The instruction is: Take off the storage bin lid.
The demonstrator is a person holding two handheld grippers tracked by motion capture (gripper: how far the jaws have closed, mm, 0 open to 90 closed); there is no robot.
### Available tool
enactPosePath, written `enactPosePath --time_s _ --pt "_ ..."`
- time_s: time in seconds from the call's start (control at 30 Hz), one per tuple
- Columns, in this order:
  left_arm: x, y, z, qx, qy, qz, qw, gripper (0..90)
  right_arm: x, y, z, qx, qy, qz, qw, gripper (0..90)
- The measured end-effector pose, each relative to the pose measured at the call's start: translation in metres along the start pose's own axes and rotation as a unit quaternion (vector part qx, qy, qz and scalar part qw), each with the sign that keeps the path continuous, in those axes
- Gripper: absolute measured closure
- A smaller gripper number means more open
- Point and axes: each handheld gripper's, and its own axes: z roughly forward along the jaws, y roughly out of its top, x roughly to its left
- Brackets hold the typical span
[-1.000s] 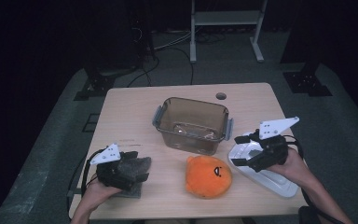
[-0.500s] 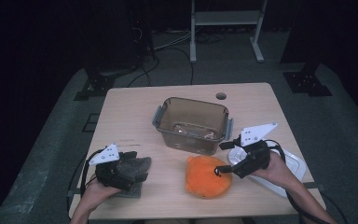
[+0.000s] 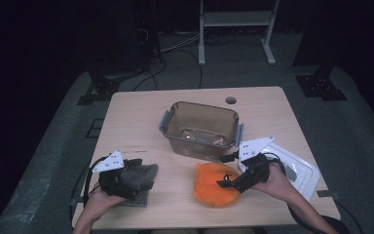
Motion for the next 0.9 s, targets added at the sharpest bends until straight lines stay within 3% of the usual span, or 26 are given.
enactPosePath --time_s 0.33,0.7,0.9 --pt "0.000 0.000 -0.001 0.001 0.000 0.001 1.0000 5.7 0.000 -0.007 0.014 0.008 0.007 -0.001 0.9999 18.5" --pt "0.000 -0.001 -0.001 0.002 0.000 0.002 1.0000 5.7 0.000 -0.015 0.030 0.019 -0.005 -0.002 0.9998 20.7" --pt "0.000 -0.001 -0.001 0.002 0.002 0.001 1.0000 5.7 0.000 -0.021 0.034 0.017 -0.013 0.005 0.9998 28.6"
